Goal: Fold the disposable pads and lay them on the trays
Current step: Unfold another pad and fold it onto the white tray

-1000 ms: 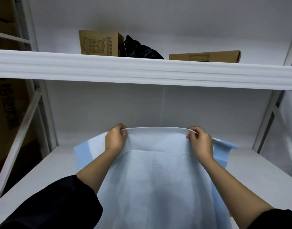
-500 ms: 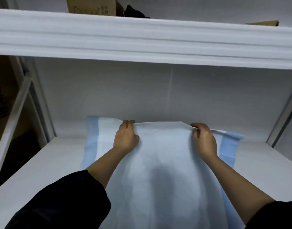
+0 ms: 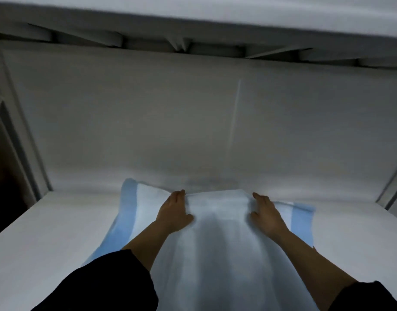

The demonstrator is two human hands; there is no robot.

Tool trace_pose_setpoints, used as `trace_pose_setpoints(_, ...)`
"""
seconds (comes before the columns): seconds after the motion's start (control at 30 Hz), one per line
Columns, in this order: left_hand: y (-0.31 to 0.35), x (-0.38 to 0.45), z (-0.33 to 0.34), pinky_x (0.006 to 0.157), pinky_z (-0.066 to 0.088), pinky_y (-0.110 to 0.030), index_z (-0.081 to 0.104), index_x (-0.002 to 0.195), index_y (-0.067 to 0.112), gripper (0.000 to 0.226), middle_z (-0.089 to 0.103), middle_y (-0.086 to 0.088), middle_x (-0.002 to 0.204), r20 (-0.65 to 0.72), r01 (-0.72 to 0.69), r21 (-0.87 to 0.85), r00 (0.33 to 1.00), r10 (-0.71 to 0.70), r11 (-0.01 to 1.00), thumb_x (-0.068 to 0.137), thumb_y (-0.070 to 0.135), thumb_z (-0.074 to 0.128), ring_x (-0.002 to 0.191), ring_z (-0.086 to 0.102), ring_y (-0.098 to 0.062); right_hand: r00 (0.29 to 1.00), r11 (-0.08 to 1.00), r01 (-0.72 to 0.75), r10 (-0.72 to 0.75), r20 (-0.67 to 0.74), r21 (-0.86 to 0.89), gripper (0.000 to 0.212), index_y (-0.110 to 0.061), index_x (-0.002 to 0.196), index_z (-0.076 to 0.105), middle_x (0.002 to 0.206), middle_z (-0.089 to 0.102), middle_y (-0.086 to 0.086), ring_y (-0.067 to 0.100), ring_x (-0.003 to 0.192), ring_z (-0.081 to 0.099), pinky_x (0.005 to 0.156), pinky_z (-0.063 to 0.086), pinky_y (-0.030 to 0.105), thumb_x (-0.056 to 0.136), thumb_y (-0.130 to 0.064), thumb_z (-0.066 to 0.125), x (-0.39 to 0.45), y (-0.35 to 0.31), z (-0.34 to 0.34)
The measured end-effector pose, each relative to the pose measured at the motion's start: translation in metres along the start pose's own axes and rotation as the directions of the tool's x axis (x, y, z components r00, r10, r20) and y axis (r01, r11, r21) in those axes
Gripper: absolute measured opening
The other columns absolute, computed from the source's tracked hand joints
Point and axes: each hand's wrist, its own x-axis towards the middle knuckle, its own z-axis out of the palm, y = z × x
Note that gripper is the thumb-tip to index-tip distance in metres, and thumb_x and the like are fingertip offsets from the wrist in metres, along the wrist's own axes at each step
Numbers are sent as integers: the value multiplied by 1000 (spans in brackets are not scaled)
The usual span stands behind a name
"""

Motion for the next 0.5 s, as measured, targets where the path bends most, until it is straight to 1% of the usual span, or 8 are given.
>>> trace_pose_setpoints(0.13, -7, 12, 11, 117, 21, -32, 6, 151, 7, 88, 13, -11, 157, 57, -2, 81, 998, -2, 997, 88, 41, 58, 145, 16, -24, 997, 987, 42, -31, 70, -158, 65, -15, 151, 12, 154, 24, 5, 23, 138, 31, 104, 31, 31, 95, -18, 45, 12, 5, 10)
trace_pose_setpoints(0.17, -8, 14, 12, 117, 20, -32, 4, 151, 8, 89, 10, -12, 158, 66, 1, 97, 998, -7, 995, 88, 42, 57, 145, 15, -24, 996, 982, 56, -43, 74, -180, 66, -15, 151, 11, 154, 23, 4, 23, 137, 32, 104, 31, 30, 95, -18, 45, 15, 5, 12)
trace_pose_setpoints(0.23, -9, 15, 13, 117, 21, -35, -2, 152, 12, 92, -1, -11, 160, 83, 12, 127, 996, -22, 992, 89, 45, 56, 147, 11, -25, 994, 972, 88, -74, 74, -217, 69, -16, 151, 9, 156, 19, 2, 22, 138, 31, 103, 33, 29, 93, -20, 46, 20, 4, 15)
trace_pose_setpoints(0.3, -7, 10, 15, 116, 24, -38, -6, 152, 19, 94, -13, -8, 159, 101, 1, 138, 995, -15, 990, 88, 47, 56, 147, 11, -26, 992, 968, 114, -99, 78, -223, 73, -19, 152, 6, 159, 8, -1, 20, 140, 29, 103, 35, 30, 92, -23, 48, 22, 0, 19)
trace_pose_setpoints(0.37, -2, 1, 22, 114, 26, -40, -5, 152, 25, 91, -18, -5, 158, 146, -38, 137, 989, 18, 990, 88, 50, 55, 146, 12, -27, 992, 976, 114, -103, 66, -185, 75, -25, 152, 6, 160, -5, -5, 20, 141, 27, 101, 38, 33, 92, -32, 51, 19, -2, 26)
trace_pose_setpoints(0.43, 5, -9, 32, 117, 20, -43, -2, 152, 29, 84, -19, -2, 158, 231, -90, 157, 972, 52, 983, 90, 54, 48, 147, 6, -25, 991, 975, 133, -131, 23, -179, 72, -28, 152, 9, 159, -12, -6, 19, 142, 24, 99, 41, 34, 93, -42, 49, 15, -7, 35)
trace_pose_setpoints(0.47, 9, -17, 38, 118, 14, -45, -2, 151, 31, 79, -18, 0, 159, 288, -98, 164, 956, 48, 982, 92, 56, 43, 148, 2, -24, 991, 975, 137, -134, 28, -175, 70, -28, 151, 10, 159, -12, -6, 18, 143, 21, 100, 40, 34, 94, -47, 46, 10, -10, 41)
trace_pose_setpoints(0.5, 12, -20, 44, 119, 8, -46, -3, 151, 33, 75, -17, 1, 159, 329, -86, 165, 944, 27, 983, 93, 58, 37, 148, -3, -23, 991, 978, 130, -122, 56, -161, 68, -30, 151, 12, 159, -10, -7, 17, 145, 16, 104, 37, 35, 95, -52, 41, 9, -14, 45)
